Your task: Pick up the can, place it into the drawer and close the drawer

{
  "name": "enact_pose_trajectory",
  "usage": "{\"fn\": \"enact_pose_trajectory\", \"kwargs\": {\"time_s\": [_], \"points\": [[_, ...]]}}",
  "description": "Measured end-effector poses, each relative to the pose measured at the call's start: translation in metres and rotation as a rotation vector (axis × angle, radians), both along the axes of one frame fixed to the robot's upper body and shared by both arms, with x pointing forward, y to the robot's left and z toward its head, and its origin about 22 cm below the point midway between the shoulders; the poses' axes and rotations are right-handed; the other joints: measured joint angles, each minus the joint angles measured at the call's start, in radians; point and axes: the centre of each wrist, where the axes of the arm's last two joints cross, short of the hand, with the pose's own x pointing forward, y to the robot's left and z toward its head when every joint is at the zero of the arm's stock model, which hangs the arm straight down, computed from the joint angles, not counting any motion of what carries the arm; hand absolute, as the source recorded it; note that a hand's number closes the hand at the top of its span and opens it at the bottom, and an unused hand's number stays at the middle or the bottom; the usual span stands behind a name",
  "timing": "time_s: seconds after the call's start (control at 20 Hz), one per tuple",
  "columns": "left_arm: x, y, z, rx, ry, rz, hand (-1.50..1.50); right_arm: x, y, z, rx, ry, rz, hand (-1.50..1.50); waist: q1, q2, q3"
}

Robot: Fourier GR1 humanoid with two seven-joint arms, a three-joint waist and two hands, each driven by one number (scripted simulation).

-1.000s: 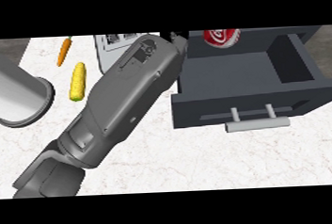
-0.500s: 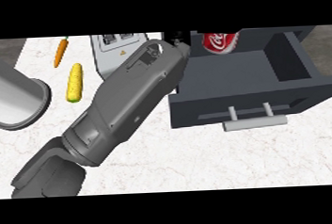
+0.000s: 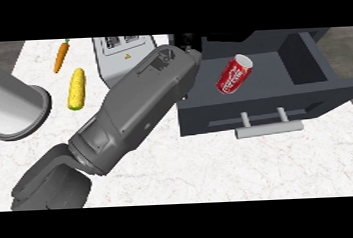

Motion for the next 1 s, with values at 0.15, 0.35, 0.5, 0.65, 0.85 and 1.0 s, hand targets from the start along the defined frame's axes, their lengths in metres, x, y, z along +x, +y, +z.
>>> {"fn": "enact_pose_trajectory", "kwargs": {"time_s": [0.15,0.35,0.5,0.65,0.85,1.0], "points": [[-0.001,0.001,-0.005,0.002,0.004,0.020,-1.50,-0.001,0.000,-0.002,-0.005,0.001,0.001,-1.50,-0.002,0.000,0.000],[-0.001,0.000,-0.007,-0.003,0.001,0.034,-1.50,0.003,0.003,-0.001,-0.009,-0.006,0.003,-1.50,-0.006,0.002,0.000],[-0.001,0.001,-0.011,-0.005,-0.002,0.044,-1.50,0.001,0.004,-0.001,-0.009,-0.006,0.005,-1.50,-0.009,0.003,0.000],[-0.001,0.001,-0.010,-0.016,-0.006,0.045,-1.50,0.003,0.005,0.004,-0.040,-0.034,0.005,-1.50,-0.006,0.003,0.000],[-0.003,-0.002,-0.006,-0.041,-0.027,0.035,-1.50,0.007,0.003,0.018,-0.193,-0.101,-0.002,-1.50,0.000,0.003,0.000],[-0.004,-0.003,-0.006,-0.057,-0.046,0.028,-1.50,0.013,0.008,0.026,-0.275,-0.147,0.023,-1.50,0.008,0.003,-0.001]]}}
